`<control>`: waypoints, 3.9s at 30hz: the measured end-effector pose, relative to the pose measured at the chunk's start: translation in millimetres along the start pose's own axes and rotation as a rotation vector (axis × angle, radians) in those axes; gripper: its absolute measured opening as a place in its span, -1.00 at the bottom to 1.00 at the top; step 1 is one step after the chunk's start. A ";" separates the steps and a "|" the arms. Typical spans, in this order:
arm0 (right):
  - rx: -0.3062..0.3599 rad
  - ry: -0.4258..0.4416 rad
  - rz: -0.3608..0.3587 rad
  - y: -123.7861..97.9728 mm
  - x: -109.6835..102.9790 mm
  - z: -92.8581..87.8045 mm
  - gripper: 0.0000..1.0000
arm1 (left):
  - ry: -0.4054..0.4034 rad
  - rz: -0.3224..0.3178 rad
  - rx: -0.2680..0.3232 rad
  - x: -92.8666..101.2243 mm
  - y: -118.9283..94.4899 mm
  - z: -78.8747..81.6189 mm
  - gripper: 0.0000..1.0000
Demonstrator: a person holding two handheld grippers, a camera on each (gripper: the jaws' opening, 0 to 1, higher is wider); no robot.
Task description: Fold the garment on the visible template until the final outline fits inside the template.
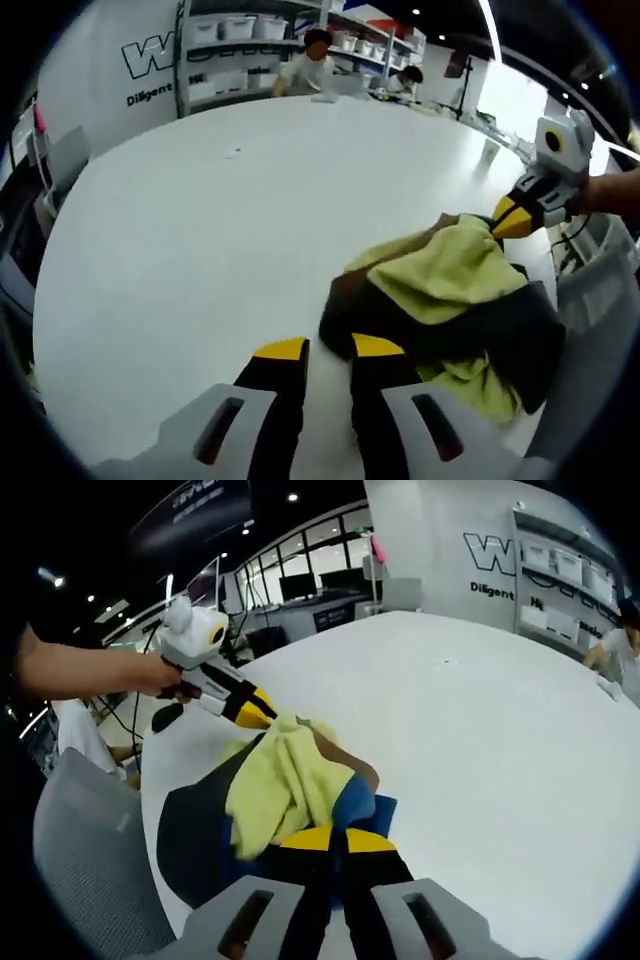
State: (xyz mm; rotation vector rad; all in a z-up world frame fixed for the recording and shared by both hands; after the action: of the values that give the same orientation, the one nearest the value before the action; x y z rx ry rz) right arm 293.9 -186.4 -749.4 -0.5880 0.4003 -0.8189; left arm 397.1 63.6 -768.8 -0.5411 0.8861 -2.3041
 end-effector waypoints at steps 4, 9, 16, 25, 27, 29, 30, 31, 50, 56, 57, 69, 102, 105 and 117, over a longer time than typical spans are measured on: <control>-0.001 0.001 0.001 0.1 0.1 -0.3 -1.00 | 0.025 -0.004 -0.015 1.2 7.1 2.1 -0.60; -0.001 0.005 0.001 0.8 0.3 -1.2 -1.00 | 0.095 0.026 -0.032 0.8 11.9 2.7 -0.58; -0.002 0.013 0.003 1.8 0.5 -4.6 -1.00 | 0.130 0.042 -0.034 -0.4 14.9 5.2 -0.54; -0.006 0.017 0.005 3.2 1.3 -5.3 -1.00 | 0.220 0.029 -0.052 4.4 19.9 4.4 -0.61; -0.007 0.017 0.005 3.4 1.2 -5.3 -1.00 | 0.274 0.017 -0.054 8.7 19.9 5.3 -0.67; -0.007 0.019 0.005 3.4 1.0 -5.4 -1.00 | 0.289 0.010 -0.054 10.7 21.3 4.9 -0.74; -0.007 0.020 0.004 3.2 0.7 -5.4 -1.00 | 0.289 0.011 -0.053 10.6 21.2 5.3 -0.75; -0.006 0.020 0.004 3.3 0.6 -5.5 -1.00 | 0.286 0.012 -0.053 10.3 21.1 5.5 -0.76; 0.019 0.024 -0.012 -1.4 0.9 -1.1 -1.00 | 0.234 0.017 -0.059 11.1 9.5 -0.6 -0.98; 0.029 0.023 -0.007 -6.5 -3.0 1.8 -1.00 | 0.172 0.013 -0.003 9.7 -6.1 5.6 -0.97; 0.028 0.023 -0.006 -6.9 -3.2 1.5 -1.00 | 0.165 0.010 0.006 9.1 -9.9 6.1 -0.98; -0.011 -0.025 0.052 -27.1 -12.3 10.0 -1.00 | 0.150 -0.071 0.051 20.5 -46.2 9.1 -0.97; 0.024 -0.170 0.141 -107.1 -39.7 54.1 -1.00 | 0.328 -0.145 0.122 54.5 -140.7 42.2 -0.97; 0.032 -0.175 0.137 -113.1 -39.6 57.4 -1.00 | 0.334 -0.153 0.132 56.9 -146.1 44.8 -0.97; 0.077 -0.216 0.122 -137.4 -39.8 83.3 -1.00 | 0.359 -0.159 0.183 58.6 -168.0 59.2 -0.97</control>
State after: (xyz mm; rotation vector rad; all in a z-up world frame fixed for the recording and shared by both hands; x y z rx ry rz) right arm 237.4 -202.2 -594.7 -0.5681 0.2032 -0.6439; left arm 321.7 97.5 -600.4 -0.1221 0.8031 -2.6457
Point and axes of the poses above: the point that each gripper's makers call its tool centre point, and the gripper's own axes: y roughly forward along the fingers, x roughly to its right, z roughly out of its top, the point moved 8 cm from there along -y, roughly backward along the fingers, and after that the axes turned 4 degrees about -y, right-handed, at the moved point
